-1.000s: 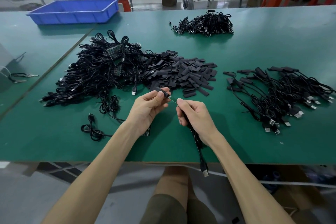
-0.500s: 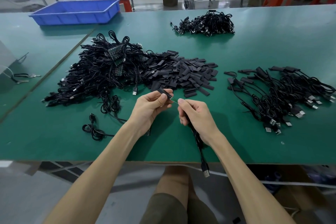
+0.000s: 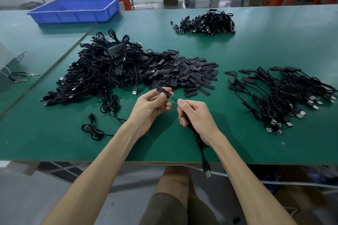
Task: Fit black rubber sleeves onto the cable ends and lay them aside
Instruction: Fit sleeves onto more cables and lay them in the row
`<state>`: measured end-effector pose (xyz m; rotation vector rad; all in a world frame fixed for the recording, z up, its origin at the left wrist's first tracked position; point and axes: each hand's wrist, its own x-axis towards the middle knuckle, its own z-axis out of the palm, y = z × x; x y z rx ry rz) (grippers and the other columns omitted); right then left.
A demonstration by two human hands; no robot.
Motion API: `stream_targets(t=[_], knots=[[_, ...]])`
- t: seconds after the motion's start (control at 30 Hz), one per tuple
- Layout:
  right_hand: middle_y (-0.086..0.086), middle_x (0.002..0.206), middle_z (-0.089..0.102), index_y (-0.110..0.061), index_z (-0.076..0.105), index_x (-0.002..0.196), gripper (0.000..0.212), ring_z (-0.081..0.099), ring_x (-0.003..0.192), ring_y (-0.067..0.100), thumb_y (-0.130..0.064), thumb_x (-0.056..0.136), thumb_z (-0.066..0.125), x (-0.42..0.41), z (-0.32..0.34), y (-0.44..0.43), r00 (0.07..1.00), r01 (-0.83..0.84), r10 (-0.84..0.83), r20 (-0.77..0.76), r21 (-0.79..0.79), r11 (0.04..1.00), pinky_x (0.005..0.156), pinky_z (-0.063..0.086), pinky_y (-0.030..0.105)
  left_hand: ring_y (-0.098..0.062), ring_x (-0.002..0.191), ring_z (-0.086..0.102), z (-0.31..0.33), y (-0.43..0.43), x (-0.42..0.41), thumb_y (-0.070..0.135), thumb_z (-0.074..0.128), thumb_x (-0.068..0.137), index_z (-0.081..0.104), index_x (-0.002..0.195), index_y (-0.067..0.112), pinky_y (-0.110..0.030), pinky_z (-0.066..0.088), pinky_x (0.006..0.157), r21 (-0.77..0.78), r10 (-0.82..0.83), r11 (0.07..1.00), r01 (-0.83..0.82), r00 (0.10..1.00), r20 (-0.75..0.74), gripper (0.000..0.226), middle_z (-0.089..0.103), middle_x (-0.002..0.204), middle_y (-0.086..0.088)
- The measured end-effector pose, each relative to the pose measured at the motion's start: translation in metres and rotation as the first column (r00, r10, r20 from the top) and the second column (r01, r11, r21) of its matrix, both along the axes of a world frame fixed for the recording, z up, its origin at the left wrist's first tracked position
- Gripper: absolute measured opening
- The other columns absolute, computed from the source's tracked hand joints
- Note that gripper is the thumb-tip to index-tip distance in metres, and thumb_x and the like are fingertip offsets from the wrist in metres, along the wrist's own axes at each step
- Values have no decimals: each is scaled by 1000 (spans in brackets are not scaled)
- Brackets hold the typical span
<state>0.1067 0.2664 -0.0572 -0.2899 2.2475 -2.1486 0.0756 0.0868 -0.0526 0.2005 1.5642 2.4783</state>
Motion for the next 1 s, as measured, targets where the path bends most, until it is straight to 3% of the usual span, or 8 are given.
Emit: stream_targets(t=[0.27,0.47,0.6,0.87,1.0], knots=[[3,51,54,-23,59,61,48,49,50,18,-32,107,52,0,1,0,1000,27,-27,0,-52,998,60,47,28,-15,77,66,0,-2,1,17,66,92,72,112,12,-28,56,79,-21,-28,999,27,999,-26,22,72,111,-5],[3,52,56,-22,61,62,48,52,51,18,-28,108,54,0,1,0,1000,27,-28,-13,-43,999,58,47,23,-16,76,66,-1,2,0,21,67,92,69,112,7,-30,56,79,-88,1,996,-2,1000,-12,25,73,98,-3],[4,52,57,-18,62,63,46,52,51,17,-27,108,54,0,1,-2,999,37,-38,-22,-34,999,57,47,22,-15,76,65,-2,2,1,22,69,89,72,109,10,-28,57,80,-62,25,998,-26,1000,-17,23,73,107,-6],[7,53,58,-19,63,64,46,53,53,20,-27,108,53,-1,0,-1,998,56,-57,-14,-74,996,58,47,25,-15,77,67,-3,0,0,23,69,89,73,111,10,-27,57,80,-48,-11,999,11,1000,5,26,73,99,-1],[8,52,58,-18,62,63,47,53,50,19,-28,108,53,-1,-1,-1,999,35,-36,-17,-53,998,58,46,22,-20,81,67,-6,2,0,22,71,89,75,107,10,-31,57,84,-150,-21,989,8,996,-81,22,73,98,-7]])
